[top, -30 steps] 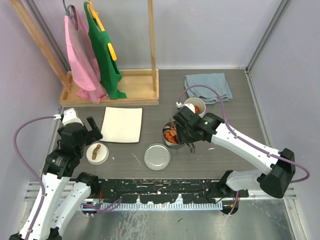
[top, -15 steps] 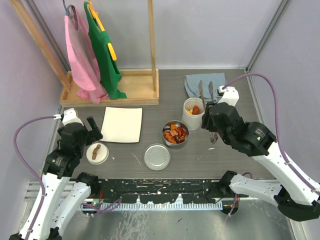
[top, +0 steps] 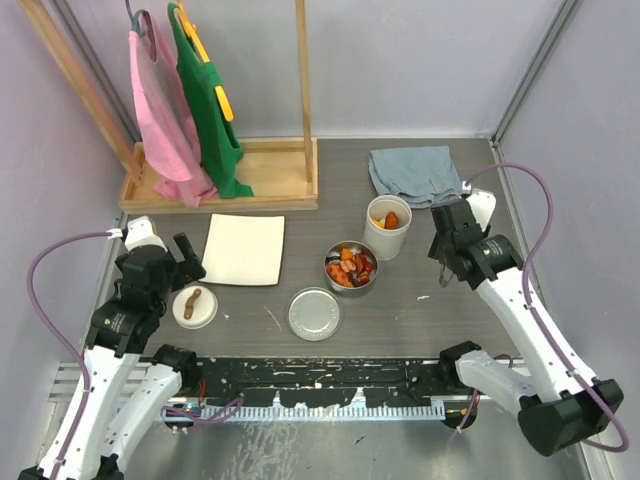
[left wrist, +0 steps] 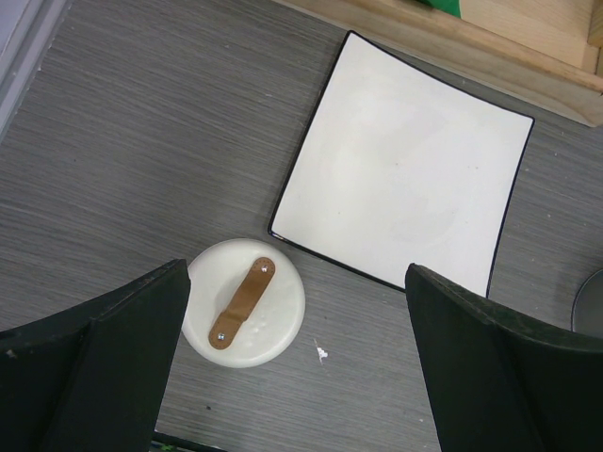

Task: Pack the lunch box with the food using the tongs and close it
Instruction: Place the clamp at the center of the board.

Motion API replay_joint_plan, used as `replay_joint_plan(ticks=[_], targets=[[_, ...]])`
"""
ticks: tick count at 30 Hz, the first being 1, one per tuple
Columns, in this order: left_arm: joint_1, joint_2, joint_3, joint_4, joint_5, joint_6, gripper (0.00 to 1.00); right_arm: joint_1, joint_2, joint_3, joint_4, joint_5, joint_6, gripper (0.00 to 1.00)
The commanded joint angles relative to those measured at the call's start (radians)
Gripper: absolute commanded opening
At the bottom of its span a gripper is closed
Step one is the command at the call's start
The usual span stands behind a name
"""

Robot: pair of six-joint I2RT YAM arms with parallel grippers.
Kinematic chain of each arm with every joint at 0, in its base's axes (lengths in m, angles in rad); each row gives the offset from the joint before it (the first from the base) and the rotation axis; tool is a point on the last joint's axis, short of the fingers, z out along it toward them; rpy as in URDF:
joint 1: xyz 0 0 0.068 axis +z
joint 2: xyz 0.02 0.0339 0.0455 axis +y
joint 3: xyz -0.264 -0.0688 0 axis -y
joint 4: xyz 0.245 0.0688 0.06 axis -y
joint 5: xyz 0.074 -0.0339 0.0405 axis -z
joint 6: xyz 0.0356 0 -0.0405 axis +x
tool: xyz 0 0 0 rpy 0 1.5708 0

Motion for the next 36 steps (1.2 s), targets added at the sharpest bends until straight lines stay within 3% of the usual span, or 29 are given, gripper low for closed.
replay_joint_plan(ticks=[1, 6, 9, 20, 28, 36], targets=[[0.005, -0.001, 0.004, 0.024, 0.003, -0.007, 0.98, -0.211, -0.028, -0.099, 0.165, -0.237, -0.064, 0.53], [0.005, -0.001, 0.004, 0.024, 0.001, -0.007, 0.98, -0.412, 0.010, -0.233, 0.279, -0.411, -0.082, 0.54], [0.004, -0.002, 0.003, 0.024, 0.000, -0.007, 0.98, -0.460, 0.041, -0.286, 0.338, -0.412, -0.080, 0.55], [0.004, 0.007, 0.004, 0.026, 0.002, -0.007, 0.98, -0.465, 0.064, -0.437, 0.581, -0.226, -0.040, 0.59], [0.004, 0.004, 0.002, 0.026, 0.002, -0.007, 0.98, -0.466, 0.169, -0.500, 0.677, -0.270, -0.034, 0.64], [0.004, 0.016, 0.002, 0.028, 0.019, -0.006, 0.98, -0.465, 0.229, -0.481, 0.632, -0.285, -0.019, 0.76]])
